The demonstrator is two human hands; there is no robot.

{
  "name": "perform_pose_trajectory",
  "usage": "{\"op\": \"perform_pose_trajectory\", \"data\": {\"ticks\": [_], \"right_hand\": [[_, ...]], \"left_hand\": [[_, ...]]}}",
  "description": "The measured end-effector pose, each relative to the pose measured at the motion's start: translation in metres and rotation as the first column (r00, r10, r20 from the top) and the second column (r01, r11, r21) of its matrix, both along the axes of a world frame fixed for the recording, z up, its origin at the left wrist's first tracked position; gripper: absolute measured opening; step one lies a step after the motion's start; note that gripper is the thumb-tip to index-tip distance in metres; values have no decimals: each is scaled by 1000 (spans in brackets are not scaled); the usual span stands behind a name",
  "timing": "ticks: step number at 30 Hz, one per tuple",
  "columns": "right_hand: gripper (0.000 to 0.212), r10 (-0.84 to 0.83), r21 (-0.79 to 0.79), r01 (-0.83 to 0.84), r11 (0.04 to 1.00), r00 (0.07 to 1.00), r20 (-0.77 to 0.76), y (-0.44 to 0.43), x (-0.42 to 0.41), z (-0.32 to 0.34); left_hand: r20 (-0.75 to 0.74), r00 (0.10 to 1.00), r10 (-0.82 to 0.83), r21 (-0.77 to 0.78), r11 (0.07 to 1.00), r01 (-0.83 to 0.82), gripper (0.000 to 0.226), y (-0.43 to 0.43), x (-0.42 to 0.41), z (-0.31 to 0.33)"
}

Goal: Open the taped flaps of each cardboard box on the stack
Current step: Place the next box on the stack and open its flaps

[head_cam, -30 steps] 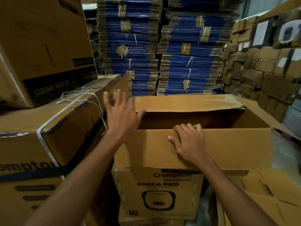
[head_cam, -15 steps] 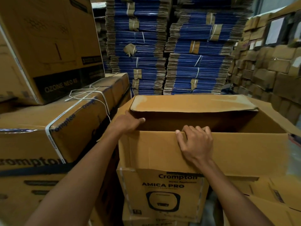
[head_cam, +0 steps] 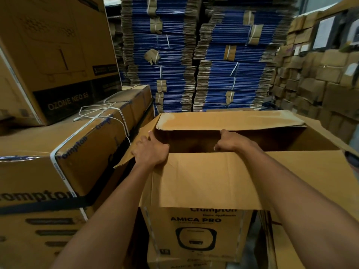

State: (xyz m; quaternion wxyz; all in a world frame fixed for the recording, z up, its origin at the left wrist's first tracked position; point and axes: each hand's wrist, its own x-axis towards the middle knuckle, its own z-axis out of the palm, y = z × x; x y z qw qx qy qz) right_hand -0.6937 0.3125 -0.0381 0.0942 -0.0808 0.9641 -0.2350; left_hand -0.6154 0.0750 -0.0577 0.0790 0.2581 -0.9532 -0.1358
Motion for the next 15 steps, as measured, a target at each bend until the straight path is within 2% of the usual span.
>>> {"op": "perform_pose_trajectory", "data": {"ticks": [2, 4, 8, 12, 15], "right_hand": [[60, -16, -61, 11, 998, 996, -87, -5, -10, -5], [60, -61, -145, 26, 989, 968, -244, -7, -18, -8], [76, -86, -104, 30, 994, 802, -592, -2, -40, 8], [84, -55, -3, 71, 997, 744, -665, 1, -71, 28], [89, -5, 101, 88, 991, 778, -628, 1, -96, 32]], "left_hand": [[-1, 1000, 7, 4, 1000, -7, 84, -1, -1, 0], [-21, 1000, 6, 12, 1000, -6, 83, -1, -2, -2], [-58, 998, 16, 15, 1000, -15, 84, 0, 2, -4], [-97, 995, 20, 27, 999, -17, 84, 0, 4, -7], [-133, 991, 11, 26, 1000, -7, 84, -1, 5, -11]]}}
